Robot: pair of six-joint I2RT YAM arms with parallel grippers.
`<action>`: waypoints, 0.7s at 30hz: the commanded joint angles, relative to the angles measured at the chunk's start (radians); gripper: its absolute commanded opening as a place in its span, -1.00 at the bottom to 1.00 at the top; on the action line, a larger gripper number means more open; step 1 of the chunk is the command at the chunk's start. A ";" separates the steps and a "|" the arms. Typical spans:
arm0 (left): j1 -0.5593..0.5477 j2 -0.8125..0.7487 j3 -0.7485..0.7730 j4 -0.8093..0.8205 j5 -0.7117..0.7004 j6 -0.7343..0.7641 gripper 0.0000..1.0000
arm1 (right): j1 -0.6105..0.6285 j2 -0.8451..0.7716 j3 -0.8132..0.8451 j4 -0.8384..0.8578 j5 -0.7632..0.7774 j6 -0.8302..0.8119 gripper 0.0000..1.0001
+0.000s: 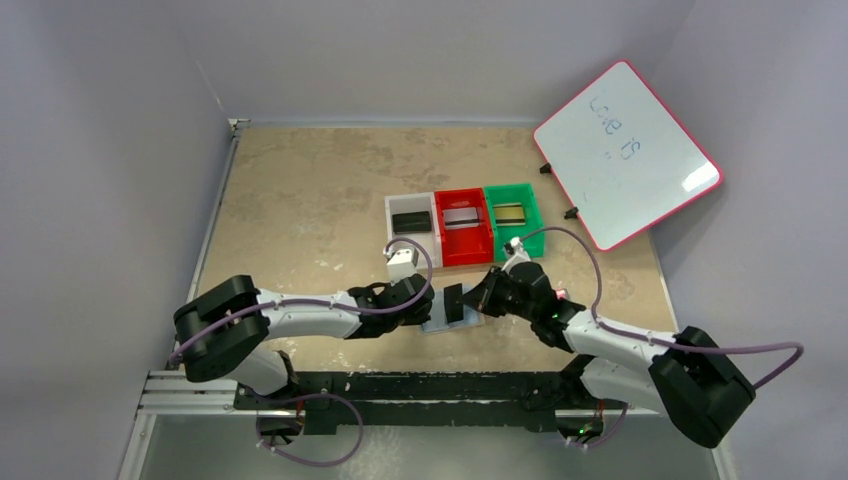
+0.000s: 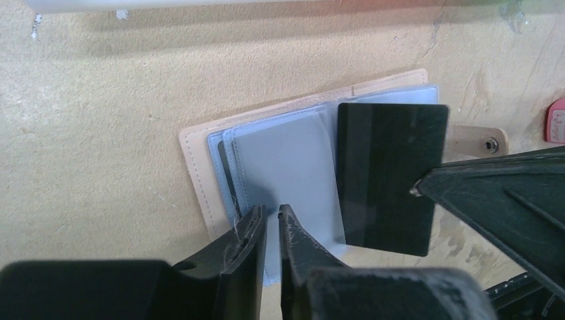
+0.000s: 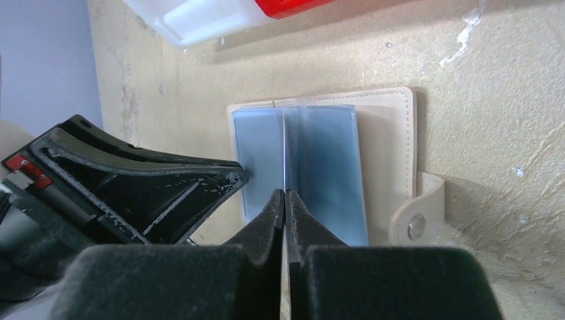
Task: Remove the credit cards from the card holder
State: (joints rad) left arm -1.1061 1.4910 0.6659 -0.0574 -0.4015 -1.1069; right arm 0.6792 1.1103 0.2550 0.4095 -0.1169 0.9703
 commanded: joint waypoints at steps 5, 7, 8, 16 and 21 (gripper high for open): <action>0.003 -0.098 0.003 -0.050 -0.063 0.044 -0.39 | -0.002 -0.141 0.017 -0.039 0.057 -0.094 -1.00; 0.003 -0.123 0.017 -0.085 -0.101 0.056 -0.26 | -0.003 -0.167 0.016 -0.043 0.066 -0.112 -1.00; 0.004 -0.138 0.025 -0.107 -0.120 0.063 -0.20 | -0.003 -0.178 0.016 -0.046 0.069 -0.121 -1.00; 0.070 -0.262 0.086 -0.295 -0.232 0.126 0.19 | -0.002 -0.270 0.026 0.029 0.066 -0.286 -1.00; 0.191 -0.365 0.100 -0.389 -0.239 0.205 0.49 | -0.001 -0.257 0.074 0.132 -0.004 -0.451 -1.00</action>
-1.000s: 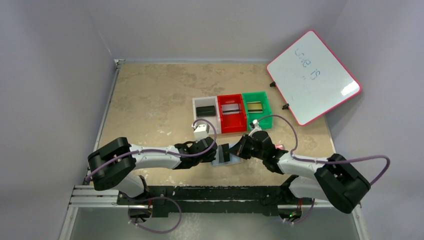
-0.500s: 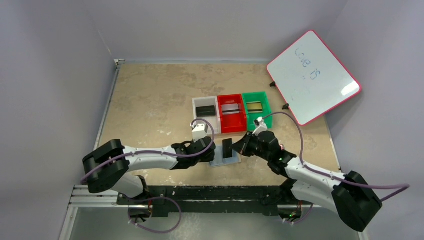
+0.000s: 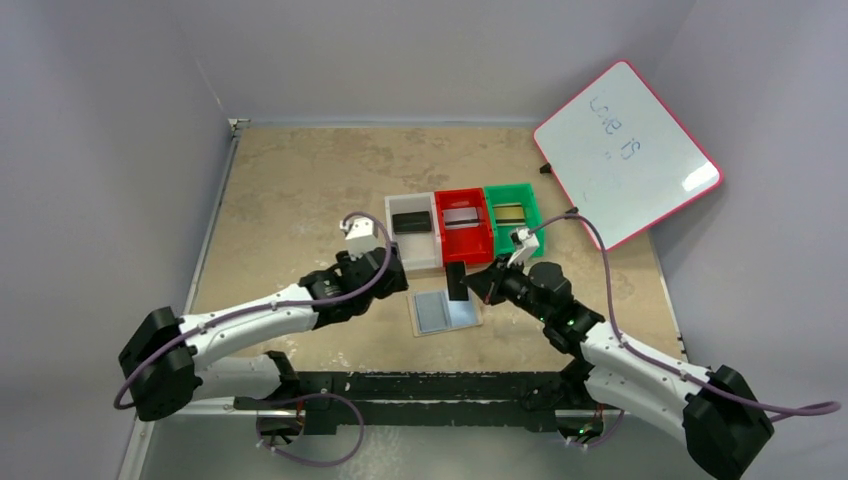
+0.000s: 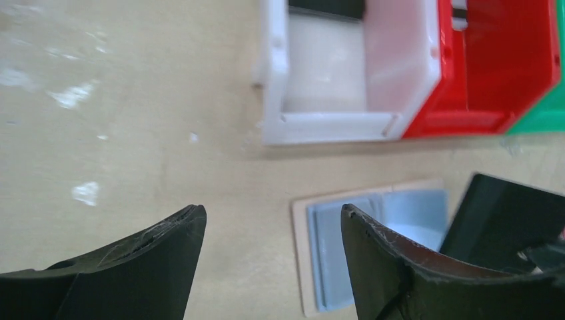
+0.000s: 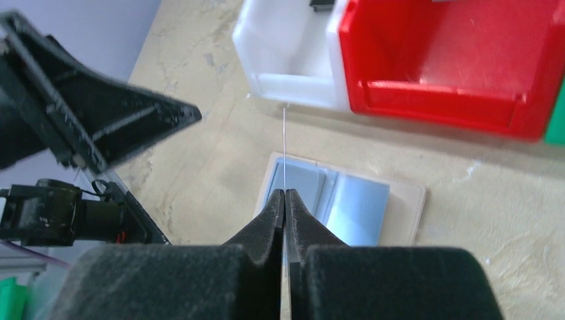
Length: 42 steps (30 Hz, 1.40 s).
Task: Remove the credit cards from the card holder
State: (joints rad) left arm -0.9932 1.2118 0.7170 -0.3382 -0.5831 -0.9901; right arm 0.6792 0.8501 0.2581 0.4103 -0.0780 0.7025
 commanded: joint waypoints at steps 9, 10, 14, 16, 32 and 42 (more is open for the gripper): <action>0.416 -0.206 0.145 -0.358 -0.046 0.235 0.57 | 0.076 0.171 0.267 0.175 0.013 -0.690 -1.00; 0.453 -0.219 0.144 -0.365 -0.039 0.253 0.57 | 0.087 0.188 0.277 0.195 0.004 -0.763 -1.00; 0.514 -0.268 0.148 -0.417 -0.059 0.275 0.56 | 0.136 0.288 0.365 0.202 0.020 -1.046 -1.00; 0.515 -0.312 0.116 -0.399 -0.095 0.275 0.57 | 0.140 0.381 0.425 0.180 0.045 -1.118 -1.00; 0.515 -0.386 0.120 -0.426 -0.176 0.245 0.57 | 0.141 0.863 0.786 0.037 0.186 -1.481 -1.00; 0.515 -0.389 0.120 -0.431 -0.182 0.242 0.56 | 0.141 1.018 0.893 -0.016 0.203 -1.598 -1.00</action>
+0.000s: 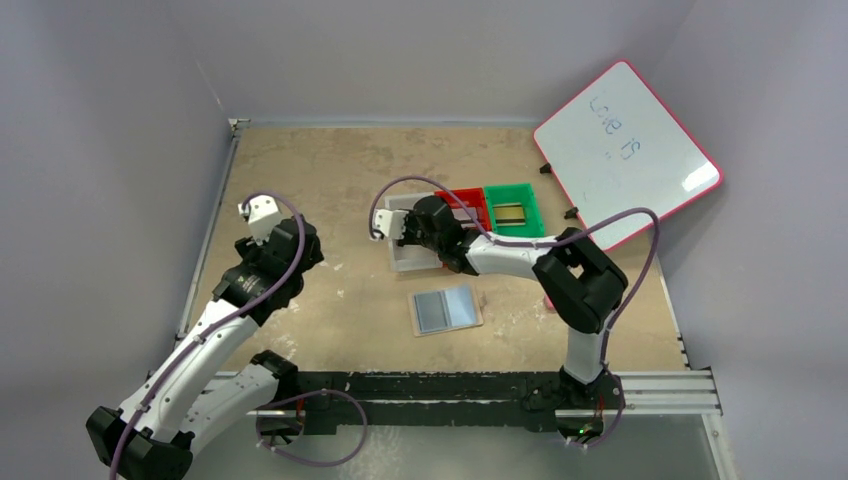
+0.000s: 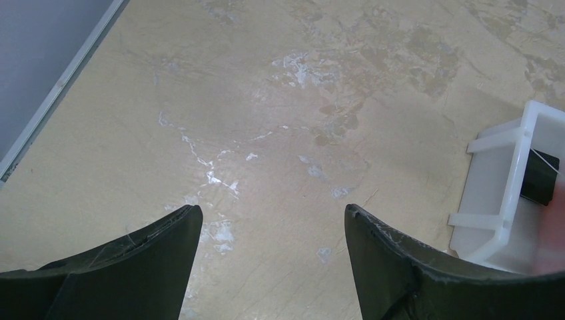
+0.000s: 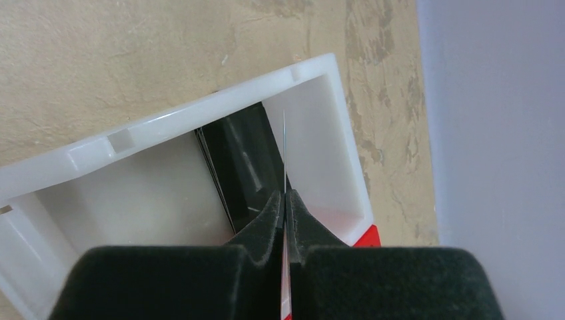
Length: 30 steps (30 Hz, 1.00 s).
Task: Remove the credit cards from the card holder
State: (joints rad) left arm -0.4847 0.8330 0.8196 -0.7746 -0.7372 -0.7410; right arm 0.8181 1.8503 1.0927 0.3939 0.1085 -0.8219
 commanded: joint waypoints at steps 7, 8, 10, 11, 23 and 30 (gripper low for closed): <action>0.007 -0.007 0.017 0.001 -0.032 -0.011 0.55 | 0.003 0.089 0.102 0.003 0.012 -0.122 -0.99; 0.006 -0.008 0.018 0.000 -0.034 -0.012 0.55 | 0.002 0.096 0.108 -0.002 0.008 -0.129 -0.98; 0.007 -0.009 0.018 -0.003 -0.037 -0.014 0.55 | 0.002 0.110 0.115 -0.006 0.003 -0.137 -0.96; 0.007 -0.010 0.018 -0.004 -0.039 -0.014 0.54 | 0.003 0.116 0.117 -0.006 0.002 -0.141 -0.95; 0.006 -0.002 0.016 0.012 -0.002 0.005 0.53 | 0.000 0.133 0.122 -0.032 0.010 -0.144 -0.69; 0.006 -0.003 0.012 0.012 0.004 0.006 0.52 | -0.007 0.121 0.130 -0.040 -0.001 -0.112 -0.55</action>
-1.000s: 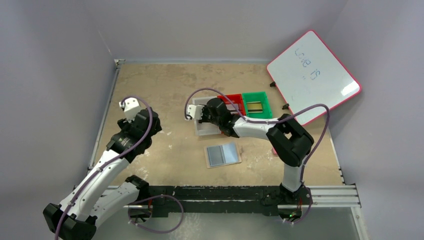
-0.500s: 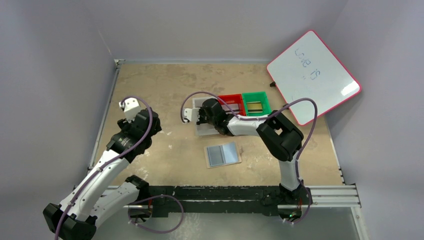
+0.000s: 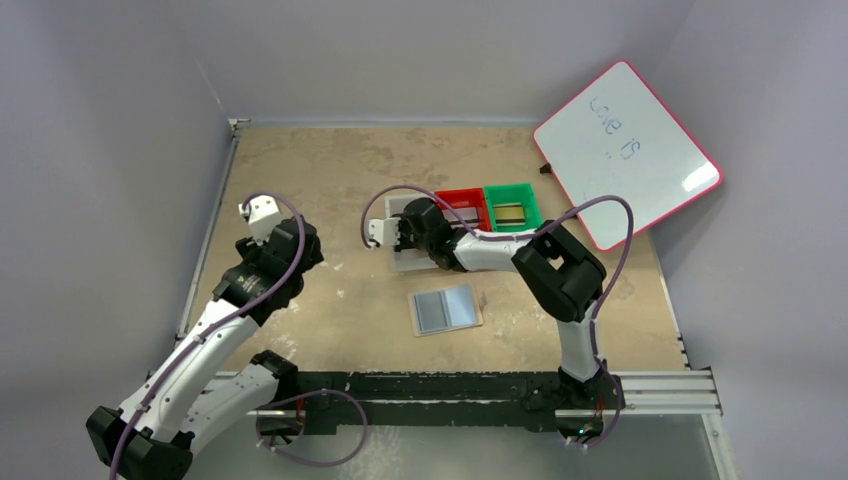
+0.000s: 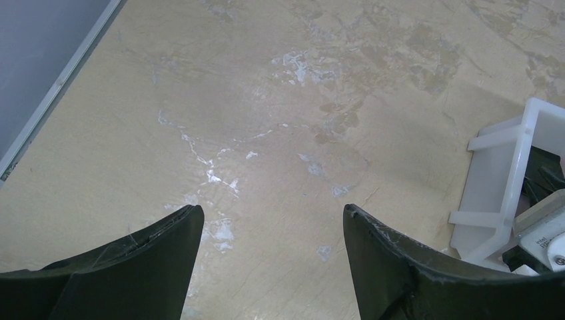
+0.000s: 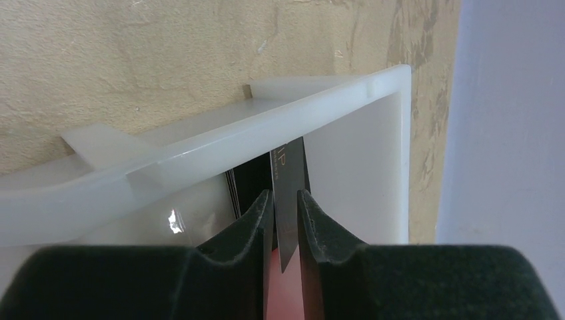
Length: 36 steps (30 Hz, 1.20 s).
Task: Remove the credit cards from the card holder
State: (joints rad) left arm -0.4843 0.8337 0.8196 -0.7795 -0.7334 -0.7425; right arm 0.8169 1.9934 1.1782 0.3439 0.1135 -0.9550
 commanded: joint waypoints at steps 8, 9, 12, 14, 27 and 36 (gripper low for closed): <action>0.006 0.003 0.008 0.023 0.012 0.010 0.52 | -0.018 -0.060 0.034 0.030 -0.032 0.057 -0.37; 0.006 0.004 0.008 0.023 0.012 0.010 0.52 | -0.019 -0.066 0.033 0.033 -0.034 0.062 -0.31; 0.005 0.008 0.007 0.026 0.016 0.009 0.52 | -0.020 -0.083 0.032 0.039 -0.049 0.082 -0.25; 0.006 0.010 0.006 0.025 0.018 0.010 0.52 | -0.021 -0.099 0.031 0.051 -0.063 0.105 -0.21; 0.006 0.017 0.007 0.023 0.013 0.008 0.52 | -0.026 -0.473 -0.130 0.082 0.063 0.866 0.04; 0.006 0.033 0.011 0.025 0.017 0.012 0.51 | 0.026 -0.573 -0.341 -0.308 0.008 1.525 0.15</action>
State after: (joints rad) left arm -0.4843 0.8604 0.8196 -0.7757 -0.7105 -0.7399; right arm 0.7929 1.4052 0.9661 0.2123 0.1165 0.1947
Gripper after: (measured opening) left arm 0.757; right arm 0.568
